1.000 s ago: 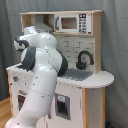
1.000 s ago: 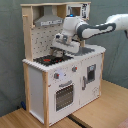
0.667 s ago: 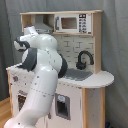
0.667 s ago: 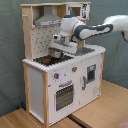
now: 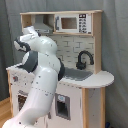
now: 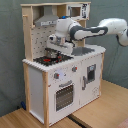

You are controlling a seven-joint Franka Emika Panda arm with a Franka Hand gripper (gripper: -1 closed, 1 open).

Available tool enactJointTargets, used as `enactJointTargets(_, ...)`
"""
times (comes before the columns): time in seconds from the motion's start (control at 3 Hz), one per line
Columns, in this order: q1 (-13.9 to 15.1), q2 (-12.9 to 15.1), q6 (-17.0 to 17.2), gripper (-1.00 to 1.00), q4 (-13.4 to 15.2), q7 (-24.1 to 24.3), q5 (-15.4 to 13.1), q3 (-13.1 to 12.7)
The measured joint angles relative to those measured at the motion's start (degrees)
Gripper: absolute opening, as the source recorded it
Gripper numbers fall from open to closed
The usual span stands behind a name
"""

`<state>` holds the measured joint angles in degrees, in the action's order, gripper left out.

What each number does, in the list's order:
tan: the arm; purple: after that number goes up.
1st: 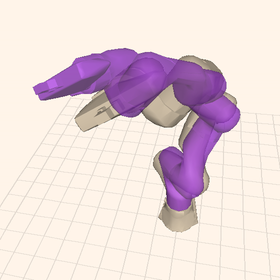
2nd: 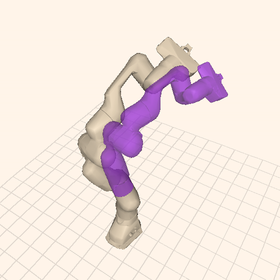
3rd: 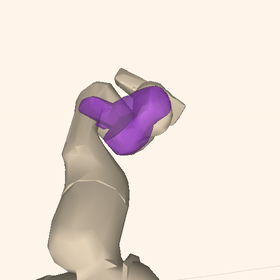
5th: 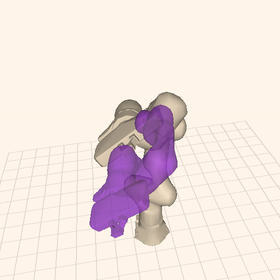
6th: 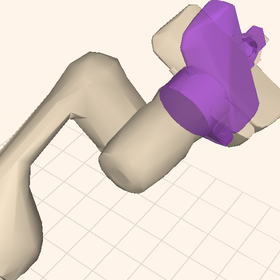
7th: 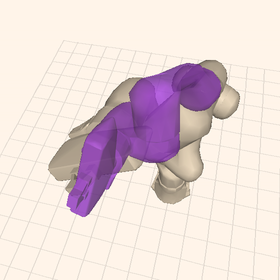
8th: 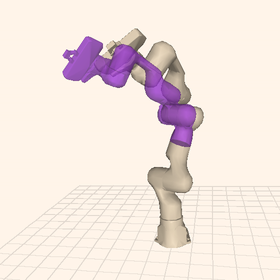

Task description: Play with the kitchen

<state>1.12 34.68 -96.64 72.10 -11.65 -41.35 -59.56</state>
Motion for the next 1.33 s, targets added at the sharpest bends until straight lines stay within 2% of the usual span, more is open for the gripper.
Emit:
enactJointTargets(0.67, -7.5, 5.3, 6.4, -1.0, -10.8, -0.1, -5.1, 2.4)
enactJointTargets(1.33, -13.1, 8.8, 12.4, -1.0, -19.3, -0.3, -9.9, 3.1)
